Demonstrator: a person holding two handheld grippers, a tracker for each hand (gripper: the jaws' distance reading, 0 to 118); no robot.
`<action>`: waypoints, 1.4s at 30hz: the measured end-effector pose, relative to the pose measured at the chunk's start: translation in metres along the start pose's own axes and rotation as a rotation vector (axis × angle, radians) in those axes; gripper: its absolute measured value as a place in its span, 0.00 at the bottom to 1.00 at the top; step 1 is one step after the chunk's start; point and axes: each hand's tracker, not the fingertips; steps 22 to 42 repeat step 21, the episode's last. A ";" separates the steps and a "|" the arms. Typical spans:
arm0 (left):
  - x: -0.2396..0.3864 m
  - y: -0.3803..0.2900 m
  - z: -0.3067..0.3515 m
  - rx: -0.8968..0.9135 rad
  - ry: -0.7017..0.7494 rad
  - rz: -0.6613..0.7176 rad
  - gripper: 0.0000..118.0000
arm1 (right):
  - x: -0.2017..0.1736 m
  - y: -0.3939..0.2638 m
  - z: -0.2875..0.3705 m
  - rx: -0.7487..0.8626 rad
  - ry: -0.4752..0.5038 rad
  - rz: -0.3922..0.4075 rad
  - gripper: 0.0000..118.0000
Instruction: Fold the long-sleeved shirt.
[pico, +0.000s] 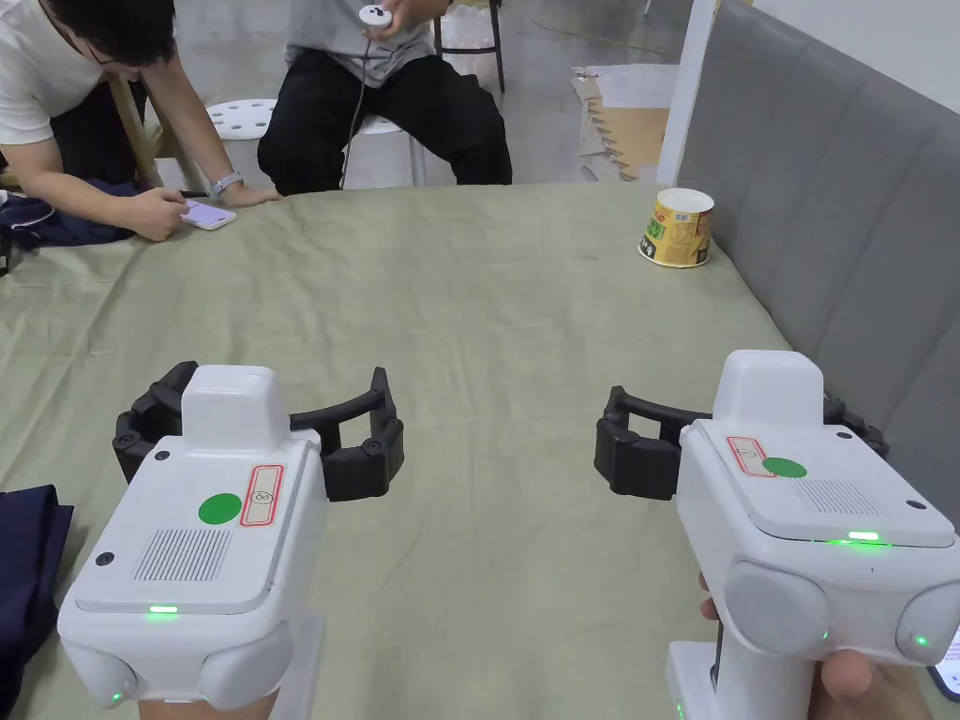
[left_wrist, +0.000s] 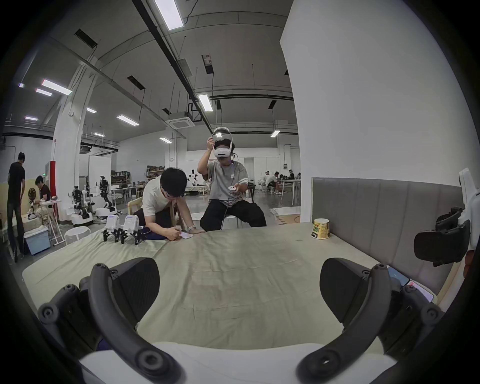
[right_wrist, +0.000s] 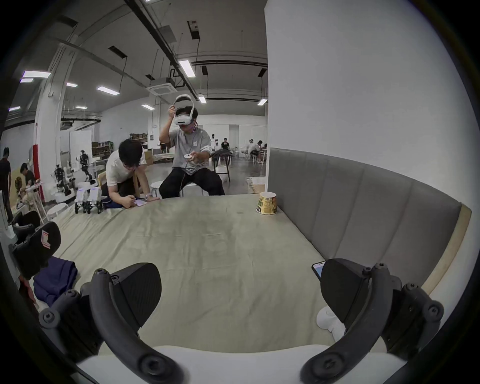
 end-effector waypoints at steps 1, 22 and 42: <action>0.000 0.000 0.000 0.000 0.001 0.000 0.94 | -0.001 0.000 0.000 0.001 -0.007 0.004 1.00; 0.000 -0.002 0.000 -0.010 0.000 0.009 0.94 | 0.015 -0.006 0.001 0.036 0.038 -0.010 1.00; 0.000 -0.002 0.000 -0.010 0.000 0.009 0.94 | 0.015 -0.006 0.001 0.036 0.038 -0.010 1.00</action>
